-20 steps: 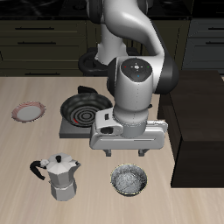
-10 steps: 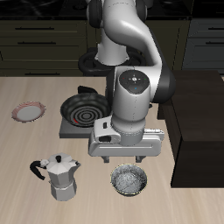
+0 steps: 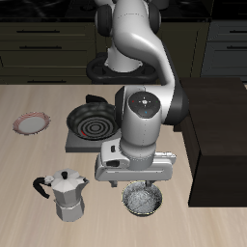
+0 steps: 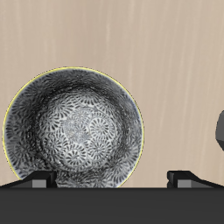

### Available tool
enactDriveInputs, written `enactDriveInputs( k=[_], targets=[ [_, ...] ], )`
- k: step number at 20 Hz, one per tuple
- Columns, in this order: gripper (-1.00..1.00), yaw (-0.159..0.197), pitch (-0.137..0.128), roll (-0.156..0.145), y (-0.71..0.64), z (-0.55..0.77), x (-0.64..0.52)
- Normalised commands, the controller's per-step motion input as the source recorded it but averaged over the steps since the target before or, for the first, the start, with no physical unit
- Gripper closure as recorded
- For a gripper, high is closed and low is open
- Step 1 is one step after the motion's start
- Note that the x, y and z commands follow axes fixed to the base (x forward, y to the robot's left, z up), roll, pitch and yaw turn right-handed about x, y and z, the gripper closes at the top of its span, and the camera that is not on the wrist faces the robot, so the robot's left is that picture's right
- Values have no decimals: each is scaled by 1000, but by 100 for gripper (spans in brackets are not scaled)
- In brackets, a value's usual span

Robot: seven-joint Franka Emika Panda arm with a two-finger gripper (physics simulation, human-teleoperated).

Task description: Place the bowl on top of the shelf

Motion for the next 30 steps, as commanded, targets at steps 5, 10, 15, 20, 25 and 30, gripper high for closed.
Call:
enactDriveInputs(
  k=[5,10,15,20,25,30],
  targets=[
    [-100,-6,29,-12,-45,-204,-4],
    [-100,-9,53,1,22,-255,2],
    [100,12,32,14,15,-245,-46],
    [100,-20,18,27,-7,-92,-47],
    [100,-18,-38,22,-22,275,-103],
    [100,-17,-45,35,69,305,-84]
  ],
)
